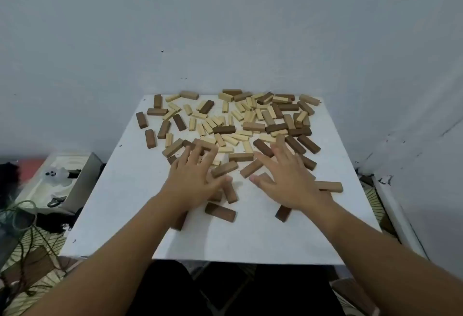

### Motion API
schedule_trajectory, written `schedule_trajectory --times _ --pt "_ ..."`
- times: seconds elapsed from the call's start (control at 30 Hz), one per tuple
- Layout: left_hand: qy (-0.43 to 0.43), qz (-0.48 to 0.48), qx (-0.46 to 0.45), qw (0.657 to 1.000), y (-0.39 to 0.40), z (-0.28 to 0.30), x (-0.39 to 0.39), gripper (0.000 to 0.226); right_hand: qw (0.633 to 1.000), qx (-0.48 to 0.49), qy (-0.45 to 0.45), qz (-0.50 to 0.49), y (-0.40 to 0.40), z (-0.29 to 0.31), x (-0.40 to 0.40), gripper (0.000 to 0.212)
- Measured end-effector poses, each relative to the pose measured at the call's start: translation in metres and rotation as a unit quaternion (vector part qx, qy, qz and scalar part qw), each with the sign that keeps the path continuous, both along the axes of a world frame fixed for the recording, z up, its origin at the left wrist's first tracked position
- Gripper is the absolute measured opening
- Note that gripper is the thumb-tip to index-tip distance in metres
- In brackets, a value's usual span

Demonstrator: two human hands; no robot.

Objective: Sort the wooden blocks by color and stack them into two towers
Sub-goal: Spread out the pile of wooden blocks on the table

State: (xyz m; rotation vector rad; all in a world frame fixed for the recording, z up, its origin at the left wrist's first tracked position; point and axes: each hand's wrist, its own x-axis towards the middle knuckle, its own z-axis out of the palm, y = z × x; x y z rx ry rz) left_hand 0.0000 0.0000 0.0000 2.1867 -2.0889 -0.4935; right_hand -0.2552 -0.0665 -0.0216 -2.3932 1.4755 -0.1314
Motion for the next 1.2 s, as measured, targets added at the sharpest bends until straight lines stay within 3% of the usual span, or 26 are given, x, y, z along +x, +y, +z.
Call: schedule_trajectory --times 0.2,0.43,0.67,0.83,0.93,1.03,1.13,1.2 --pt "-0.063 0.066 -0.028 0.995 0.066 -0.036 -0.003 0.096 0.997 -0.042 0.066 -0.009 0.03 -0.031 -0.005 0.077" --pt "-0.058 0.079 -0.102 0.99 0.022 -0.058 -0.009 0.086 0.997 -0.072 0.034 -0.026 0.001 -0.037 0.021 0.062" --pt "-0.025 0.049 -0.148 0.987 -0.045 -0.058 0.003 0.079 0.987 -0.133 -0.06 -0.065 -0.045 -0.043 0.041 0.045" --pt "0.007 0.02 -0.274 0.962 -0.038 -0.063 0.005 0.075 0.976 -0.155 -0.144 -0.041 -0.037 -0.041 0.04 0.036" --pt "-0.004 -0.005 -0.301 0.954 -0.033 -0.064 0.004 0.08 0.958 -0.19 -0.197 -0.082 -0.019 -0.032 0.027 0.038" --pt "-0.021 -0.007 -0.308 0.951 -0.034 -0.063 0.004 0.084 0.947 -0.21 -0.157 -0.185 -0.002 -0.034 0.0 0.047" --pt "-0.032 0.01 -0.286 0.958 -0.032 -0.063 0.003 0.086 0.955 -0.089 -0.057 -0.277 0.0 -0.04 -0.018 0.075" --pt "-0.029 0.027 -0.243 0.969 -0.03 -0.063 0.002 0.088 0.965 -0.039 -0.014 -0.26 -0.007 -0.04 -0.016 0.081"
